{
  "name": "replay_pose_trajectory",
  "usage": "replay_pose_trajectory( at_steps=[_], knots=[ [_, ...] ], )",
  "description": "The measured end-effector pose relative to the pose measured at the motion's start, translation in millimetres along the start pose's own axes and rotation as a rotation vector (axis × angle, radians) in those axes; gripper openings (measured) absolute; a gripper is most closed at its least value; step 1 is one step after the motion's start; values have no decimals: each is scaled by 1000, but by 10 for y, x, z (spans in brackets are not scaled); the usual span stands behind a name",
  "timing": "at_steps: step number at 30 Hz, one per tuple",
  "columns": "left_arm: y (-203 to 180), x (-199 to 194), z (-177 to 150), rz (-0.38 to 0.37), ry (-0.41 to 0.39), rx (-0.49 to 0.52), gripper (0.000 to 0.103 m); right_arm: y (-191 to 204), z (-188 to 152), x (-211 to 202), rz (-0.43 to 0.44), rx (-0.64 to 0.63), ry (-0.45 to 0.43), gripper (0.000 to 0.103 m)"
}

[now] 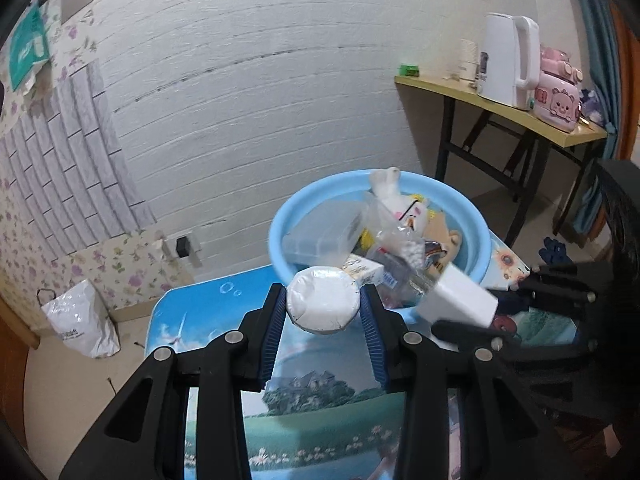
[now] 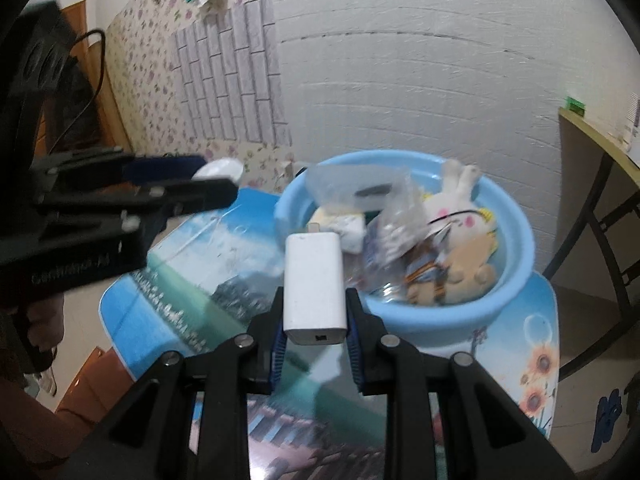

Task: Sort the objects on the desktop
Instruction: 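Lift and carry the puck and charger over the blue basin with both grippers, then open both grippers to drop the puck and charger into the basin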

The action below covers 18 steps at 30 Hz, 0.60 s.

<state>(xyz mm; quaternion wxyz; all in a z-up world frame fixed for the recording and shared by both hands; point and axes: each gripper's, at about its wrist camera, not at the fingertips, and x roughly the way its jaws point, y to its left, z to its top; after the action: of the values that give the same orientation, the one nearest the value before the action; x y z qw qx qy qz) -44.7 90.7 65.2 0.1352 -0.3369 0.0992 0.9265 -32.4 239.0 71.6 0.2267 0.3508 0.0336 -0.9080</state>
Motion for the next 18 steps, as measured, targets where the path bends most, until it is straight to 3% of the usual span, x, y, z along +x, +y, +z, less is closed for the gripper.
replay_pose_trajectory(
  at_steps=[18],
  knots=[
    [-312, 602, 205, -98, 61, 39, 37, -703, 221, 218, -82, 113, -8, 25]
  ],
)
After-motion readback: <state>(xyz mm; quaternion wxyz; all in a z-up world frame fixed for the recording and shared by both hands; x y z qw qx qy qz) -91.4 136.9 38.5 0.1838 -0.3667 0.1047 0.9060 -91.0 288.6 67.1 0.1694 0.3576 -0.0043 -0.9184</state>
